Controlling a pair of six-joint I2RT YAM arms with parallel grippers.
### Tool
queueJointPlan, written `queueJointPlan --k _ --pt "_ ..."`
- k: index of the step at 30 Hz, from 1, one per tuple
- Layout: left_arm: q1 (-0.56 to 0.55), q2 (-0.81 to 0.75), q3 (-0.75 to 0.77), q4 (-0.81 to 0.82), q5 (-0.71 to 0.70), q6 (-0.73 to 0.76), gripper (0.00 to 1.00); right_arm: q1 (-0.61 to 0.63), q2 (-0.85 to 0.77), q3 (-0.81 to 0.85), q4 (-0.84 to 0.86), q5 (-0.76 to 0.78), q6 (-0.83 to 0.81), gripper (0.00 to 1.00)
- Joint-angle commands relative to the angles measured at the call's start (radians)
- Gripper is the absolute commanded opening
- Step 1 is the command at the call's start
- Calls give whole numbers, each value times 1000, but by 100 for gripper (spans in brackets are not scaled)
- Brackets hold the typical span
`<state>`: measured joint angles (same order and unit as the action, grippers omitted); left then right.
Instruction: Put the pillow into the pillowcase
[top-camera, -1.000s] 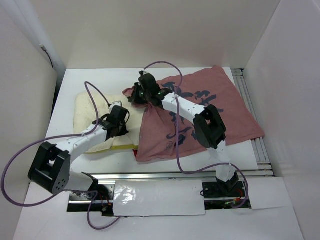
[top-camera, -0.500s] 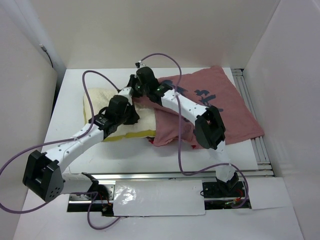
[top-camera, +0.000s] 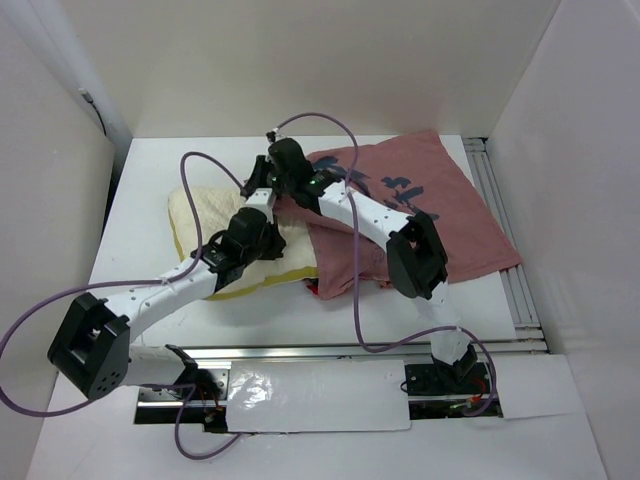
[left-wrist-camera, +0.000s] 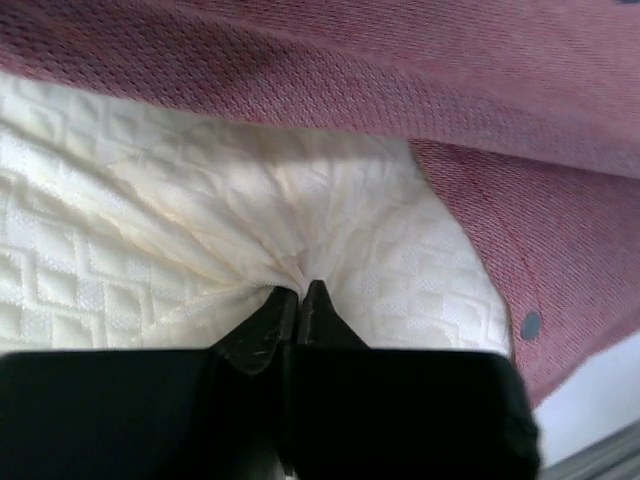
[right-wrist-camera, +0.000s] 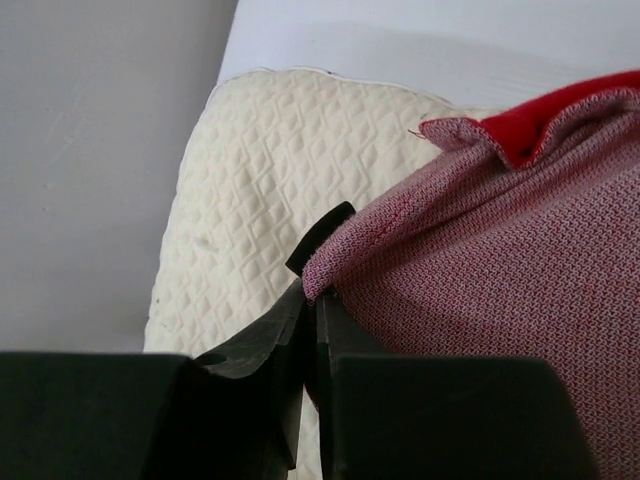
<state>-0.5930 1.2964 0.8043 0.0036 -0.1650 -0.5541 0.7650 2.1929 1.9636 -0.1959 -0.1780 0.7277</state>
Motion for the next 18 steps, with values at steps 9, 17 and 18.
queueJointPlan --k 9,17,18 --pt "-10 18 15 46 -85 -7 63 2 -38 -35 -180 137 -126 63" --pt "-57 -238 -111 -57 -16 105 100 2 -252 -110 -226 299 -275 100" --pt "-57 -255 -152 -57 -1 159 100 2 -319 -141 -240 333 -287 100"
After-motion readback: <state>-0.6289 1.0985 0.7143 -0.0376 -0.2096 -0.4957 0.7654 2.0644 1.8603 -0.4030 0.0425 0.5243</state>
